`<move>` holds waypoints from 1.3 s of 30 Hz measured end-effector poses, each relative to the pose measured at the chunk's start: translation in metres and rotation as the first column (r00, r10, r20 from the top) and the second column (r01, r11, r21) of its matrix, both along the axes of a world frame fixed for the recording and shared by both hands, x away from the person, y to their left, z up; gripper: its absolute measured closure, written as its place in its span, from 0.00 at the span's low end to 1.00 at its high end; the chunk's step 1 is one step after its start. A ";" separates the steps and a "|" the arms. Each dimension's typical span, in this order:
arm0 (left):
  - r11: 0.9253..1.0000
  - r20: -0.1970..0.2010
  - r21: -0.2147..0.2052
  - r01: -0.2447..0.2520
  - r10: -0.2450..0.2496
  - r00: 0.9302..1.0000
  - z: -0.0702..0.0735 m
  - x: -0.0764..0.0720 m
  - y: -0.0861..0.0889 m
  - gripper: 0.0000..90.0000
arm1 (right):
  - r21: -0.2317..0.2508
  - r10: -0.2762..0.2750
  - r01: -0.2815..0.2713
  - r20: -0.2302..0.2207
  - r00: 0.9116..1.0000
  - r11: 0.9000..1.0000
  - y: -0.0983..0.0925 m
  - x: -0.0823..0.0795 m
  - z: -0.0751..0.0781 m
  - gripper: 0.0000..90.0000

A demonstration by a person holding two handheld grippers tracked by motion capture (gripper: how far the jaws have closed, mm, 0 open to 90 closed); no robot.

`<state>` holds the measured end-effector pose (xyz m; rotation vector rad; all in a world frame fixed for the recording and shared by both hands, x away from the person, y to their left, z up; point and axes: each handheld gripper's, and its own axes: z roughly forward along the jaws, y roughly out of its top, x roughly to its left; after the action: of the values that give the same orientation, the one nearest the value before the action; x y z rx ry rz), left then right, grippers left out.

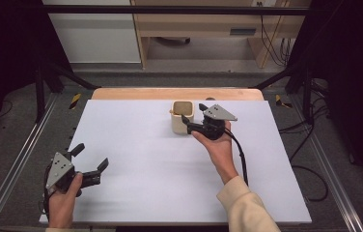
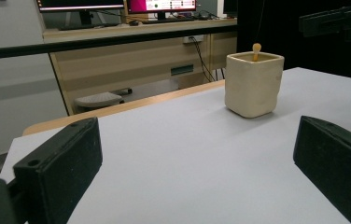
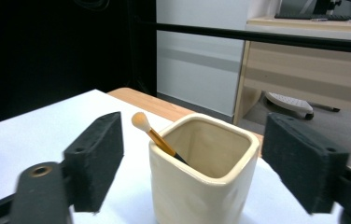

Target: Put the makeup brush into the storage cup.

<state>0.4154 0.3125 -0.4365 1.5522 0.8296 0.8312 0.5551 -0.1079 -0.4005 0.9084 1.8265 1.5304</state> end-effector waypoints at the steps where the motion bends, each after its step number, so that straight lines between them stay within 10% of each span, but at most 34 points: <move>1: 1.000 0.000 0.000 0.000 0.000 1.000 0.000 0.000 0.000 0.01 | -0.003 0.001 -0.001 -0.007 1.000 1.000 0.000 -0.001 0.001 0.18; 39: 1.000 -0.001 -0.001 0.004 -0.004 1.000 0.000 0.000 -0.001 0.00 | -0.073 0.035 -0.031 0.048 0.998 0.997 -0.013 -0.033 0.028 0.06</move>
<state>0.4154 0.3117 -0.4366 1.5531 0.8270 0.8269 0.5225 -0.1208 -0.3721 0.8033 1.8574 1.4840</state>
